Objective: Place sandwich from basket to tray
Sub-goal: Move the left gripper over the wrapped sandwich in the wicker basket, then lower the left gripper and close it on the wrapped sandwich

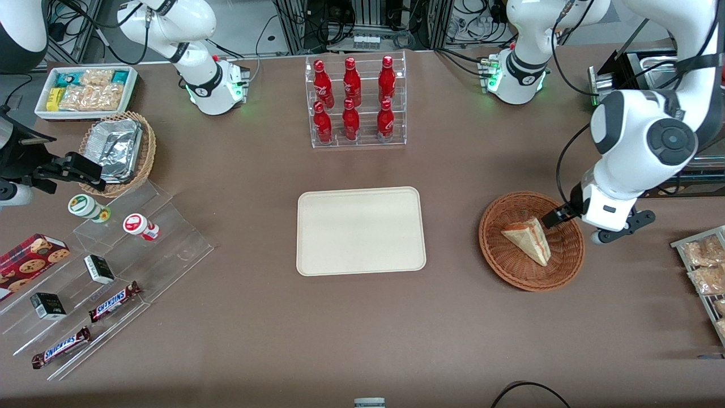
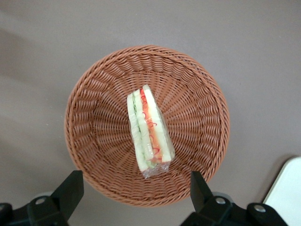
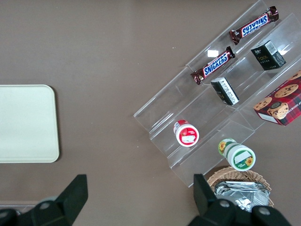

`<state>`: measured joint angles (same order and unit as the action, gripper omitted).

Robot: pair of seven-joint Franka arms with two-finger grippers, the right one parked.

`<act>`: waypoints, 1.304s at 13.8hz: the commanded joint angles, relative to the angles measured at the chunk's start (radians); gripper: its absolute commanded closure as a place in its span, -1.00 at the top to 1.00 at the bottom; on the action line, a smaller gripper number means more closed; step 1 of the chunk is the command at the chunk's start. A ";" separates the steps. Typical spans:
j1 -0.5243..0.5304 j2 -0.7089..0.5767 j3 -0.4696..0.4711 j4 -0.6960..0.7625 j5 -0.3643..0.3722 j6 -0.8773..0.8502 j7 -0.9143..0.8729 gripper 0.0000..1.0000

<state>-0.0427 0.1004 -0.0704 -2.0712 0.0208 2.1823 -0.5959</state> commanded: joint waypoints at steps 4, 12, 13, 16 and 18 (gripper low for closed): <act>-0.009 0.074 -0.017 -0.110 0.002 0.250 -0.180 1.00; -0.008 0.153 -0.017 -0.138 0.002 0.310 -0.194 1.00; -0.008 0.163 -0.017 -0.138 0.002 0.318 -0.194 1.00; -0.008 0.189 -0.017 -0.136 0.004 0.329 -0.194 1.00; -0.008 0.202 -0.017 -0.133 0.004 0.344 -0.194 0.51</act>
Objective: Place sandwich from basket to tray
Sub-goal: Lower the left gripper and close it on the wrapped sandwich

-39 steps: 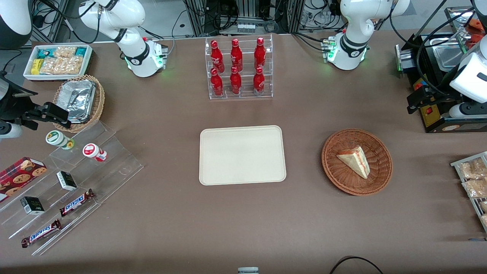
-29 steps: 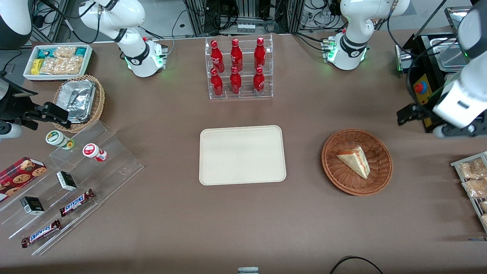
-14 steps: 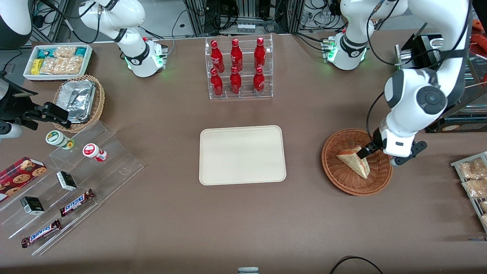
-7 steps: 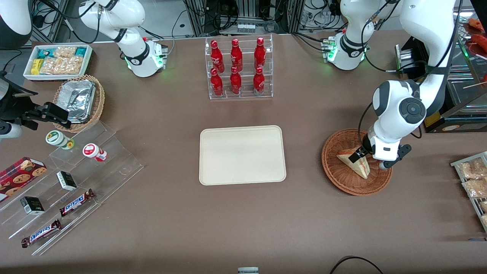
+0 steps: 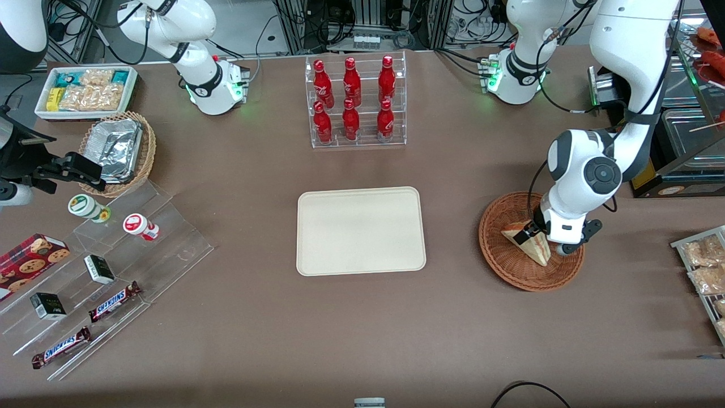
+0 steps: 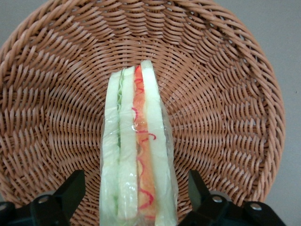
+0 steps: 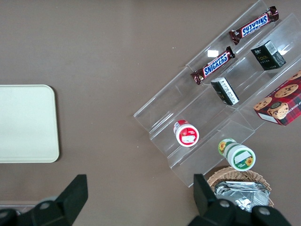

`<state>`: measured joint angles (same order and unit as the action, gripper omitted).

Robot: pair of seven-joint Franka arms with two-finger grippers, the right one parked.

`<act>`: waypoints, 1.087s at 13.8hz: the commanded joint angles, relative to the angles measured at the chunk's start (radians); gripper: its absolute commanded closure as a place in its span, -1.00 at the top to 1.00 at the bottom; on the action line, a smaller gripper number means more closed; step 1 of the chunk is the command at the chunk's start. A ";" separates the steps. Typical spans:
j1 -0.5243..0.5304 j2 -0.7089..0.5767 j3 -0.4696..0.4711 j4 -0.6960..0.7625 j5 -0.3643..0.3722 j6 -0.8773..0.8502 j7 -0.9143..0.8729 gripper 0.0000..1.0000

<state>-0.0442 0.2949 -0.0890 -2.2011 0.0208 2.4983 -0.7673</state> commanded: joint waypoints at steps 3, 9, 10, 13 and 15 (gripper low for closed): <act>-0.006 0.004 0.002 0.003 0.004 0.025 -0.021 -0.59; -0.005 -0.045 0.003 0.139 0.016 -0.170 -0.006 -0.74; -0.006 -0.065 0.002 0.197 0.018 -0.270 -0.004 -0.74; -0.008 -0.073 -0.056 0.416 0.048 -0.549 -0.003 -0.73; -0.008 -0.063 -0.124 0.519 0.048 -0.634 -0.004 -0.72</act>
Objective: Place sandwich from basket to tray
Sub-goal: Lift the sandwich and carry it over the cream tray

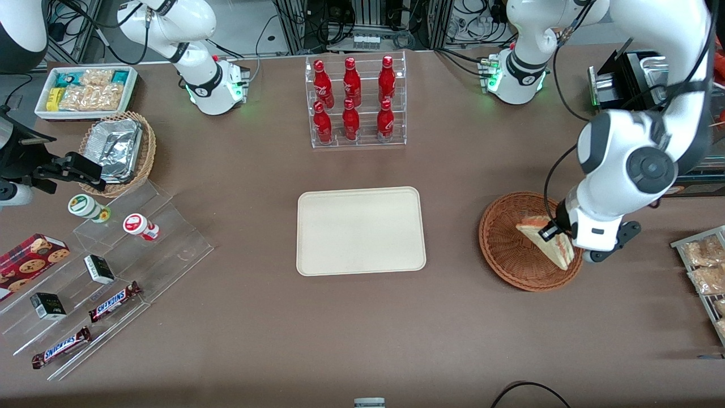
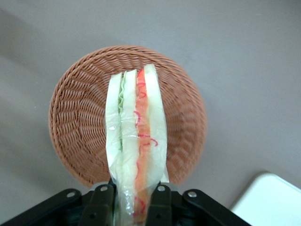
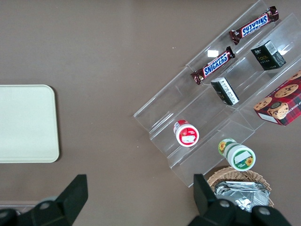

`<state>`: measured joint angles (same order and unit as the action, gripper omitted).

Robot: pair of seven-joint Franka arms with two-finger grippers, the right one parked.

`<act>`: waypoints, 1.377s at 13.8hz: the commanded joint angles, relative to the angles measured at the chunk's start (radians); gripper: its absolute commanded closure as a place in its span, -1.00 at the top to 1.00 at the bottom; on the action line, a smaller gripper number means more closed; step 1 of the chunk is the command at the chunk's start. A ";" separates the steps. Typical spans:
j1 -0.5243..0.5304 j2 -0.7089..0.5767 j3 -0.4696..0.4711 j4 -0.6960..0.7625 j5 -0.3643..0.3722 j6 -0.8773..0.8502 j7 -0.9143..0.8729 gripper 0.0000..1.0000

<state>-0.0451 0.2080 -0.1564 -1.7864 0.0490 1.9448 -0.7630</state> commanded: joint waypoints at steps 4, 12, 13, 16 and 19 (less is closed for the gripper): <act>-0.009 0.031 -0.217 0.151 0.022 -0.083 -0.013 -0.73; -0.215 0.290 -0.345 0.303 0.146 -0.076 -0.026 -0.73; -0.258 0.338 -0.341 0.329 0.160 -0.076 -0.027 -0.73; -0.327 0.442 -0.339 0.369 0.233 -0.067 -0.087 -0.73; -0.374 0.526 -0.338 0.452 0.249 -0.035 -0.119 -0.73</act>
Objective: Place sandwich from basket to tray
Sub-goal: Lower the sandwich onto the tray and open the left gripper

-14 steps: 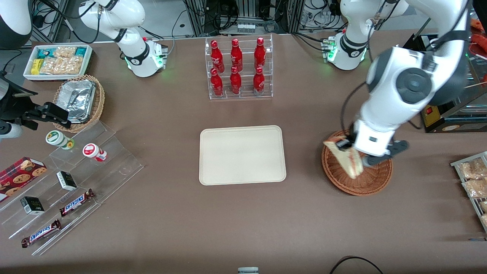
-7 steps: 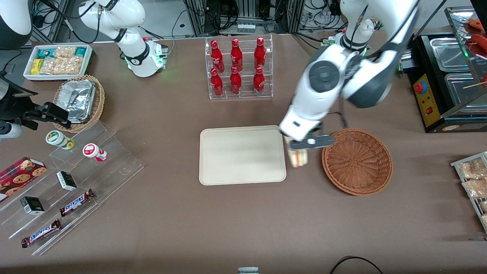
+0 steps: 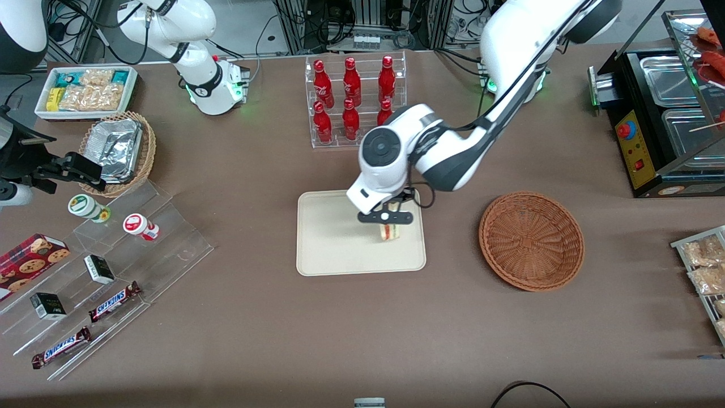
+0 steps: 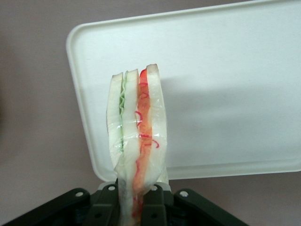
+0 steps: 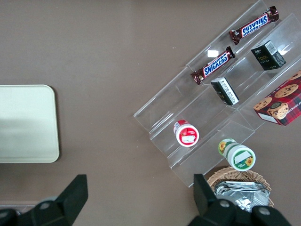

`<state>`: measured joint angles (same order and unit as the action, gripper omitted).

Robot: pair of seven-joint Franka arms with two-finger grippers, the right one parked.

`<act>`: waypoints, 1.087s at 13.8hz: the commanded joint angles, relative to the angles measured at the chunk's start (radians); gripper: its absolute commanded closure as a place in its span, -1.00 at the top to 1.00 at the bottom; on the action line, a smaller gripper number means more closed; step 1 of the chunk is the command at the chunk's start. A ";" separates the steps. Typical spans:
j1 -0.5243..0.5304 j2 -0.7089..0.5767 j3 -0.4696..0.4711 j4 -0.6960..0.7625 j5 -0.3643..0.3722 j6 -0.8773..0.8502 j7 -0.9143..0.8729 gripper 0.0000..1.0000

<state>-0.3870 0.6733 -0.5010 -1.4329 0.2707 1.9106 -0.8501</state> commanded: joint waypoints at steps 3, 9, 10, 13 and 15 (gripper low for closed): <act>-0.065 0.109 0.009 0.120 0.090 0.050 -0.092 -0.73; -0.107 0.180 0.019 0.129 0.172 0.143 -0.118 -0.73; -0.121 0.193 0.044 0.129 0.179 0.151 -0.122 -0.74; -0.138 0.198 0.047 0.129 0.177 0.159 -0.133 -0.73; -0.139 0.207 0.047 0.127 0.179 0.160 -0.135 -0.70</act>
<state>-0.5085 0.8598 -0.4661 -1.3431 0.4273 2.0754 -0.9596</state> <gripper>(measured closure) 0.850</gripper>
